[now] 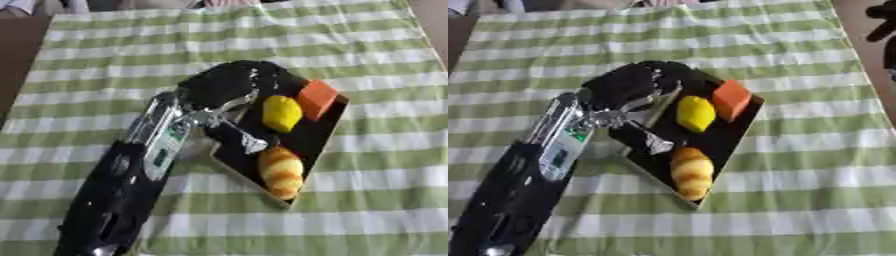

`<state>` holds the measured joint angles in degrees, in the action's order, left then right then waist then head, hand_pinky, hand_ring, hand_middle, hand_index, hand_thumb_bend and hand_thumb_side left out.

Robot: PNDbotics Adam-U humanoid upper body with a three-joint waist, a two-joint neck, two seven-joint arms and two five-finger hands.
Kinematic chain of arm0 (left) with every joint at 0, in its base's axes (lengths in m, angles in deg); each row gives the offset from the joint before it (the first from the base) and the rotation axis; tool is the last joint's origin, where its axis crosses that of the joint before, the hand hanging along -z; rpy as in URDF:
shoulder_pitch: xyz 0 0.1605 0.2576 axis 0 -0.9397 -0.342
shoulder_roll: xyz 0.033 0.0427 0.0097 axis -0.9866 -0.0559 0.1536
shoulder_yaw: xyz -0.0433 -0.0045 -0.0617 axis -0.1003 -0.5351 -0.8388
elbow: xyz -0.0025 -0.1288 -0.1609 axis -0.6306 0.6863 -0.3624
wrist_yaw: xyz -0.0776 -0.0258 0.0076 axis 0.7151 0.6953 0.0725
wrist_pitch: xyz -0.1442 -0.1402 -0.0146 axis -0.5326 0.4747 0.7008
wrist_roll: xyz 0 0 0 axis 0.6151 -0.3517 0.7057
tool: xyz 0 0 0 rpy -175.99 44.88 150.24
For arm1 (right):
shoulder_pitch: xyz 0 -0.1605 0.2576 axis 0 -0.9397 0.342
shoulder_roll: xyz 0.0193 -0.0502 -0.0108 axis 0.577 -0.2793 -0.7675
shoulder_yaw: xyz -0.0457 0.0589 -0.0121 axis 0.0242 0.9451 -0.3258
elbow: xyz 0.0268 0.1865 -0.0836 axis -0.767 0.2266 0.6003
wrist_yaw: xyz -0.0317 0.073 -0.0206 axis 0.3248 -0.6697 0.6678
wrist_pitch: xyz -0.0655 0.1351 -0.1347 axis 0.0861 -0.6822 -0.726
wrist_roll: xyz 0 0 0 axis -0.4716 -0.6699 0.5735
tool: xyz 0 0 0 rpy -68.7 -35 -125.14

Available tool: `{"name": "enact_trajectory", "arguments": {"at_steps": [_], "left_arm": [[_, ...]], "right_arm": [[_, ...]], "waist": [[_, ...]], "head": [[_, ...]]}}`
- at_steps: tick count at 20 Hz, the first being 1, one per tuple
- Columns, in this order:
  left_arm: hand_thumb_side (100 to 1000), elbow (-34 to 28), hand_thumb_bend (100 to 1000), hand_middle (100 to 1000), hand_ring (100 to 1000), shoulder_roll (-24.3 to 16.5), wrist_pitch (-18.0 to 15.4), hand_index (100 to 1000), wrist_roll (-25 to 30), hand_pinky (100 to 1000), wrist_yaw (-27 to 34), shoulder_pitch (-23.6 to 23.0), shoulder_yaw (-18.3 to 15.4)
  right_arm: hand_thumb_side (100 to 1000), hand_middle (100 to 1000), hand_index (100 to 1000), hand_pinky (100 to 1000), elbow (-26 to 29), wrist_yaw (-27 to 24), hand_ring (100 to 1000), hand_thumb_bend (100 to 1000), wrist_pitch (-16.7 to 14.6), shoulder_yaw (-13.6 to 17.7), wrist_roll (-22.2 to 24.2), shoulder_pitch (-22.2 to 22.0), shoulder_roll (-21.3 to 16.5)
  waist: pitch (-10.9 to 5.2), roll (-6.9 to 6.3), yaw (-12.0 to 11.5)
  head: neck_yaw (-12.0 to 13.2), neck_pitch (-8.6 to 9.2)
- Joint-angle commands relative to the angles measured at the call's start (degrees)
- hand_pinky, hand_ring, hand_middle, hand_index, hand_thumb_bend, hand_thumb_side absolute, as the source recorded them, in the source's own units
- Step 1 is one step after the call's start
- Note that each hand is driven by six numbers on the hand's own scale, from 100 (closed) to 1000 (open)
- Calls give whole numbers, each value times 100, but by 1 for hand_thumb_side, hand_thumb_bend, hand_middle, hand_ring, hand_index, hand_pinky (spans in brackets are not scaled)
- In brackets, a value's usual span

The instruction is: Pick up objects on the table and place them in the box.

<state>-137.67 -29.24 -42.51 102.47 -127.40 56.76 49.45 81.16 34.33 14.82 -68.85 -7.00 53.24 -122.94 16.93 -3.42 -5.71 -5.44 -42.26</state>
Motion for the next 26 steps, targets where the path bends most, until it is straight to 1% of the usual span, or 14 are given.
{"name": "enact_trajectory", "arguments": {"at_steps": [1, 3, 4, 5, 6, 7, 8, 10, 13, 16, 18, 21, 24, 26], "left_arm": [[578, -233, 361, 849, 929, -104, 61, 954, -142, 865, 133, 71, -110], [497, -411, 245, 837, 918, -170, 138, 942, -269, 859, 395, 84, -178], [414, -518, 100, 826, 902, -214, 201, 926, -361, 823, 630, 80, -229], [389, -649, 100, 819, 893, -288, 291, 920, -483, 810, 948, 69, -300], [425, -807, 100, 791, 865, -377, 393, 906, -629, 770, 1328, 43, -400], [481, -983, 100, 776, 853, -490, 513, 896, -803, 754, 1803, 1, -536], [553, -1146, 100, 742, 829, -620, 643, 864, -931, 728, 2287, -44, -666], [566, -1464, 100, 700, 780, -946, 968, 850, -1157, 681, 3368, -173, -1055], [565, -1930, 100, 688, 766, -1500, 1423, 847, -1557, 671, 4775, -373, -1737], [580, -2307, 100, 688, 764, -2061, 1675, 852, -2020, 672, 5935, -589, -2256], [594, -2554, 100, 701, 771, -2391, 1664, 862, -2298, 680, 6586, -750, -2503], [612, -2910, 100, 724, 784, -2850, 1352, 881, -2675, 695, 7303, -1057, -2829], [632, -3155, 100, 740, 796, -3123, 1006, 897, -2945, 711, 7614, -1310, -3119], [575, -3266, 100, 746, 801, -3189, 867, 904, -3080, 718, 7670, -1427, -3267]], "right_arm": [[470, 538, 785, 942, 86, 29, 822, 100, -21, 85, -42, 21, -150], [470, 540, 785, 942, 86, 11, 822, 100, -48, 97, -67, 27, -144], [470, 540, 785, 942, 86, -4, 822, 100, -66, 106, -78, 34, -139], [470, 541, 785, 941, 86, -28, 822, 100, -88, 116, -90, 46, -133], [470, 542, 785, 940, 86, -58, 822, 100, -117, 132, -104, 60, -119], [470, 543, 785, 940, 86, -94, 822, 100, -153, 154, -119, 77, -94], [470, 544, 785, 941, 86, -133, 822, 100, -186, 175, -132, 94, -66], [470, 546, 785, 941, 86, -222, 822, 100, -242, 233, -164, 129, 16], [470, 550, 785, 940, 86, -337, 822, 100, -324, 314, -191, 185, 148], [470, 556, 786, 938, 86, -430, 822, 100, -436, 358, -187, 299, 277], [470, 559, 786, 936, 86, -476, 822, 100, -517, 368, -169, 381, 370], [470, 565, 787, 933, 86, -482, 823, 100, -658, 374, -128, 493, 515], [470, 569, 789, 932, 86, -434, 825, 100, -766, 375, -106, 531, 634], [470, 573, 790, 931, 86, -400, 827, 100, -814, 376, -112, 557, 719]], "waist": [[-136, 54, -8], [-145, 65, -15], [-146, 73, -15], [-146, 81, -14], [-142, 90, -15], [-137, 100, -17], [-133, 110, -20], [-119, 129, -26], [-100, 153, -40], [-77, 180, -36], [-58, 198, -33], [-26, 242, -22], [-5, 290, -30], [4, 323, -41]], "head": [[-26, 19], [-31, 20], [-30, 26], [-29, 34], [-27, 46], [-23, 57], [-24, 69], [-34, 95], [-61, 146], [-81, 195], [-76, 208], [-25, 225], [41, 229], [105, 234]]}}
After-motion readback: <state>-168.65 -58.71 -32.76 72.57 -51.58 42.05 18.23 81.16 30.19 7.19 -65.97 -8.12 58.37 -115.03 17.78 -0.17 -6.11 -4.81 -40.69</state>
